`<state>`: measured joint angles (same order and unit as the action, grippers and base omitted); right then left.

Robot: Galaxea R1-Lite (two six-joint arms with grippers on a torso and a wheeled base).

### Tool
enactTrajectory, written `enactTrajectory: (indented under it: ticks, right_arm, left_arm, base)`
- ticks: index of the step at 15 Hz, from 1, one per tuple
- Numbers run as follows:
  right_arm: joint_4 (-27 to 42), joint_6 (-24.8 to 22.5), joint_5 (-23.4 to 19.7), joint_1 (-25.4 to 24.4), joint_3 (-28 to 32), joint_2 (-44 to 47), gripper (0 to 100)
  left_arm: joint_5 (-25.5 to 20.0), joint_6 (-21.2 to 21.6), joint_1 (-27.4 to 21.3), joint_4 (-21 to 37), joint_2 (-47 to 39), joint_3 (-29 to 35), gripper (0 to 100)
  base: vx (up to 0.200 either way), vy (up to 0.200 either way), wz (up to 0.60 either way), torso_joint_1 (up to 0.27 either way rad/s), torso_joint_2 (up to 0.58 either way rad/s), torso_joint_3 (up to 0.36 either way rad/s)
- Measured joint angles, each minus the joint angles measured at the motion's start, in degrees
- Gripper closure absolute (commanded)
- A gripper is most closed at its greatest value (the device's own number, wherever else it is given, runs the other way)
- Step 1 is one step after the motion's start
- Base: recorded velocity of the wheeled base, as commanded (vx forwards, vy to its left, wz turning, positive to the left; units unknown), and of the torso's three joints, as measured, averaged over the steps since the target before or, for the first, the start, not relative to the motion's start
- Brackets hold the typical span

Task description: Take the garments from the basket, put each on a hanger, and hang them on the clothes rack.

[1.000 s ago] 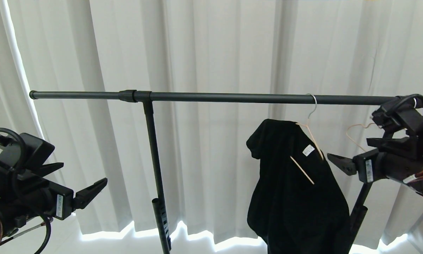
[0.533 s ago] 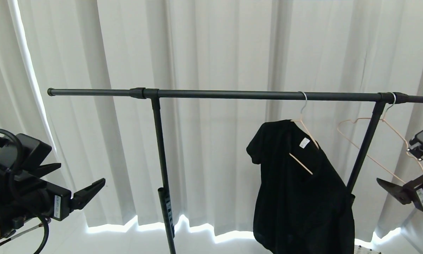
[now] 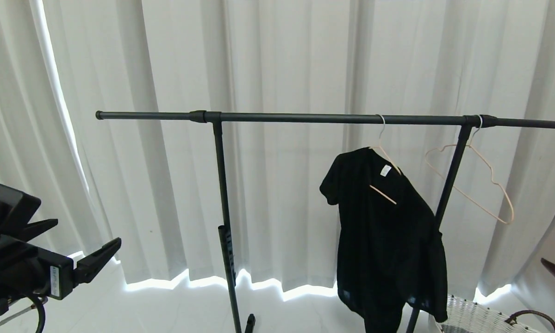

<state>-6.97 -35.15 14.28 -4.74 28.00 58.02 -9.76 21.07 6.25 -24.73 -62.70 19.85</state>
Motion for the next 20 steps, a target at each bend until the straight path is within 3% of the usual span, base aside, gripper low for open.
enactTrajectory:
  ticks: [4, 17, 20]
  right_arm:
    - [-0.16, 0.01, 0.06, 1.63, -1.18, -1.79, 0]
    - [-1.67, 0.3, 0.15, 3.69, -6.4, -6.95, 0]
    - [-1.76, 0.28, 0.12, 3.8, -6.67, -6.94, 0]
  left_arm:
    - [0.0, -0.02, 0.05, -0.04, 1.9, -1.08, 0]
    - [0.0, -0.05, 0.07, -0.04, 3.74, -3.17, 0]
    - [0.0, -0.11, 0.07, -0.04, 4.21, -3.56, 0]
  base:
    - [-0.2, 0.0, 0.0, 0.004, 0.0, 0.006]
    - [0.0, 0.0, 0.0, 0.0, 0.0, 0.0]
    - [0.0, 0.0, 0.0, -0.131, 0.31, 0.162]
